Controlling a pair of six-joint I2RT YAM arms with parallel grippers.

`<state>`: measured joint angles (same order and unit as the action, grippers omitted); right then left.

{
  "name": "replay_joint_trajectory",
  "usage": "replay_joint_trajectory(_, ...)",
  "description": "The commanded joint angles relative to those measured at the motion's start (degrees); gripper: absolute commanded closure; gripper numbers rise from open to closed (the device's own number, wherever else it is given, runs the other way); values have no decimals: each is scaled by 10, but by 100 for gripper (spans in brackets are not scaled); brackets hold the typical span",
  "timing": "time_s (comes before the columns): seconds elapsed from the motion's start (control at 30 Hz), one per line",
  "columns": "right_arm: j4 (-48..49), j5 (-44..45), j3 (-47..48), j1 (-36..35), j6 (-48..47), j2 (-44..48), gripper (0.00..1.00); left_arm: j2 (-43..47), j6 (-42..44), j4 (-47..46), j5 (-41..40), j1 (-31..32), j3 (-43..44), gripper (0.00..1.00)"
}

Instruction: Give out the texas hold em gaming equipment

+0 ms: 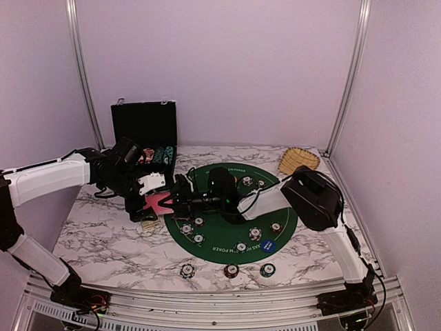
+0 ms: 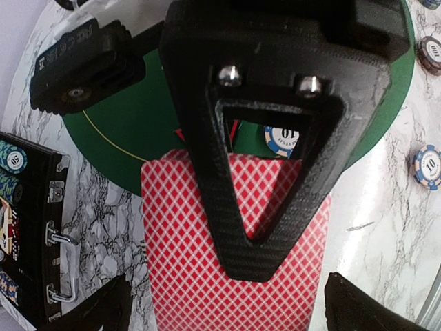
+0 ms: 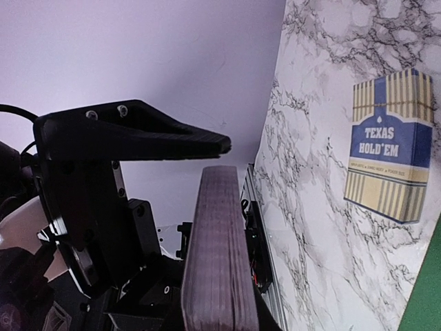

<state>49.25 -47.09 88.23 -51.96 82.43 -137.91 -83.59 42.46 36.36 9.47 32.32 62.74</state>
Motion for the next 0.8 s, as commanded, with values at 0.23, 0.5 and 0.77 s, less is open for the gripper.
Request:
replay_joint_trajectory(0.23,21,-1,11,-12,-4,0,90,-18,55,32,59,12,31,1)
replay_joint_trajectory(0.5,25,0,-6,-12,-6,14,89,-20,82,41,44,12,19,1)
replay_joint_trajectory(0.77,49,1,-23,-12,6,20,88,-16,97,10,24,11,-4,7)
